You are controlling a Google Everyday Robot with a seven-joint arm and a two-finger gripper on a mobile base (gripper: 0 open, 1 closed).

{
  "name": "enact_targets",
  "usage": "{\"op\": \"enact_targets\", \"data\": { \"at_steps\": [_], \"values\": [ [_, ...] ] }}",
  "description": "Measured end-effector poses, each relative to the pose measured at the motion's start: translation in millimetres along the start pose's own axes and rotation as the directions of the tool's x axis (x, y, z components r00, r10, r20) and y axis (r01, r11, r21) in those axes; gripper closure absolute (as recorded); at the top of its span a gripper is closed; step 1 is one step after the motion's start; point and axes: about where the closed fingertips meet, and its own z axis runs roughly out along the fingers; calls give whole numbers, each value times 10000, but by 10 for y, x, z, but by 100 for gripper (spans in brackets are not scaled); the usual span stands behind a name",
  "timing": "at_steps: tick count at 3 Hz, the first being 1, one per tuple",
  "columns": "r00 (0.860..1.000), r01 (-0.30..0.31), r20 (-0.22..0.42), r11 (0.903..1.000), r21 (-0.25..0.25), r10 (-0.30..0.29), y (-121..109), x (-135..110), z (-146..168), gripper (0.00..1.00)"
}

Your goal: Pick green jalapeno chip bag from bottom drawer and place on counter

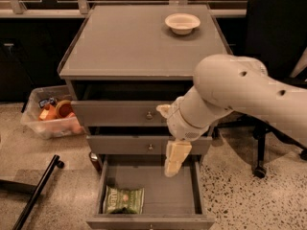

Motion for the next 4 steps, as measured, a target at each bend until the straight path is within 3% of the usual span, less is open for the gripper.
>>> {"op": "enact_targets", "data": {
  "at_steps": [1,2,3,4],
  "values": [
    [9978,664,-10,9955,-675,-666,49,11,648,0],
    [9825,1854,488,9703,-1554,-1799,74,-13,1552,0],
    [9447,3258,1118,9204,-2159,-3082,85,-100,2500,0],
    [9480,3145,1400,9076,-2780,-2857,309,-31,2812,0]
  ]
}}
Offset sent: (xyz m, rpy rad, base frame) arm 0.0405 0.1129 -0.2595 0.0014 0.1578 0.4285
